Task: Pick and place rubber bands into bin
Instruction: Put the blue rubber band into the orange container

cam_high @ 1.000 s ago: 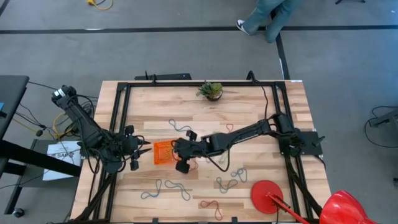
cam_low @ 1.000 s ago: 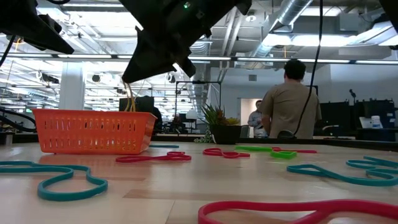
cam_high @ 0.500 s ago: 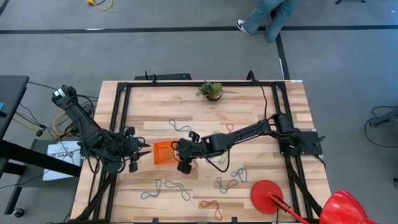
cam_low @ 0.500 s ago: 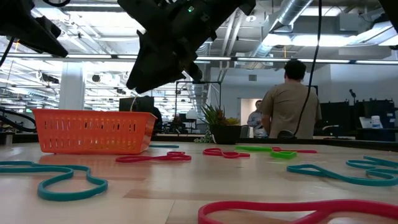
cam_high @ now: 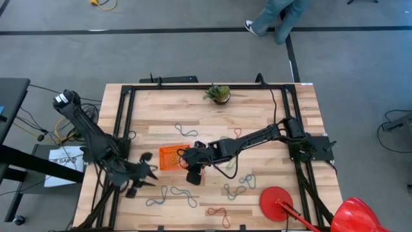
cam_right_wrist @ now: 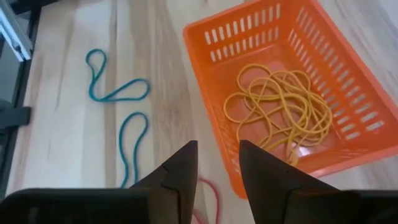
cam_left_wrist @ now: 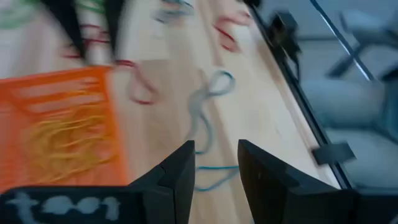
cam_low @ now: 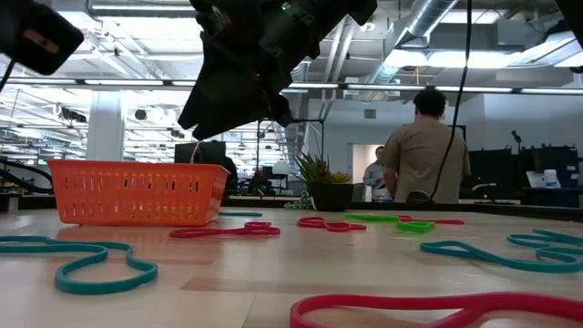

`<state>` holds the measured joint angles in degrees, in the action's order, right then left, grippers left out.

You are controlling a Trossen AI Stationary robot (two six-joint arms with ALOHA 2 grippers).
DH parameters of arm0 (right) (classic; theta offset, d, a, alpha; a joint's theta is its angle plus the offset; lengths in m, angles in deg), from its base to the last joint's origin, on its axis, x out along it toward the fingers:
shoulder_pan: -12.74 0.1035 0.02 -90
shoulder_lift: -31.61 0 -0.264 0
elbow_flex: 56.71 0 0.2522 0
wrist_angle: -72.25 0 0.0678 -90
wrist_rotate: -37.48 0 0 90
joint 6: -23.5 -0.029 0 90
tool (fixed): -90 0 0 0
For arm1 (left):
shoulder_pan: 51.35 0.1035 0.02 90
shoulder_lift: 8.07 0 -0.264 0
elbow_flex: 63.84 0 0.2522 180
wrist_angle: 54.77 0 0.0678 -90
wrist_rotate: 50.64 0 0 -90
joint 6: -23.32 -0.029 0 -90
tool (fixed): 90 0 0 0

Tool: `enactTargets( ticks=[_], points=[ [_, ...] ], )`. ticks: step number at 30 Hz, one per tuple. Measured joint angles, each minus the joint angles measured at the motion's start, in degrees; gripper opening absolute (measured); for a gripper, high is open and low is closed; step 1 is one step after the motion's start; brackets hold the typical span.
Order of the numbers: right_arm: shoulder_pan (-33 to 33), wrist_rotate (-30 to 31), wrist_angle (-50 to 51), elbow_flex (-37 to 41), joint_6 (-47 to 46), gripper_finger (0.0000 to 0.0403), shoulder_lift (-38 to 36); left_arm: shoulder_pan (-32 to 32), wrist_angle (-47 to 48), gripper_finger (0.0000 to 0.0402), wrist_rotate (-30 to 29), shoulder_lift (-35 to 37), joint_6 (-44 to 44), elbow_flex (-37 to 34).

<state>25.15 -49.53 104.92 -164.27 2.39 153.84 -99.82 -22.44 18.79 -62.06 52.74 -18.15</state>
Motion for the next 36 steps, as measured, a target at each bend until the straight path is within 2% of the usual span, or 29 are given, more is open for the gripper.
enactTargets(
  ticks=[3, 7, 12, 19, 30, 36],
  points=[
    [0.0, 0.0, -0.5, 0.0, -1.2, 0.0112, 0.0, 0.0, -3.2, 0.0111, 0.8, -7.9, -1.3, 0.0],
    [0.0, 0.0, -1.0, 0.0, -1.9, 0.0111, -1.0, 0.0, -3.0, 0.0111, 1.2, -17.7, 6.0, 0.0],
    [0.0, 0.0, -0.5, 0.1, -1.5, 0.0111, -1.2, -0.7, -7.9, 0.0111, 4.1, -25.2, 10.3, 0.0],
    [0.4, 0.1, -0.7, 0.0, -1.5, 0.0111, -1.4, -3.1, -22.2, 0.0111, 8.8, -30.9, 10.4, 0.0],
    [2.3, 0.5, -1.6, 0.0, -1.3, 0.0111, -1.4, -6.4, -24.3, 0.0111, 1.2, -40.0, 12.8, 1.8],
    [2.7, 0.5, -1.5, 0.0, -0.8, 0.0111, -1.4, -7.1, -23.7, 0.0099, -1.1, -40.7, 12.5, 3.0]
  ],
)
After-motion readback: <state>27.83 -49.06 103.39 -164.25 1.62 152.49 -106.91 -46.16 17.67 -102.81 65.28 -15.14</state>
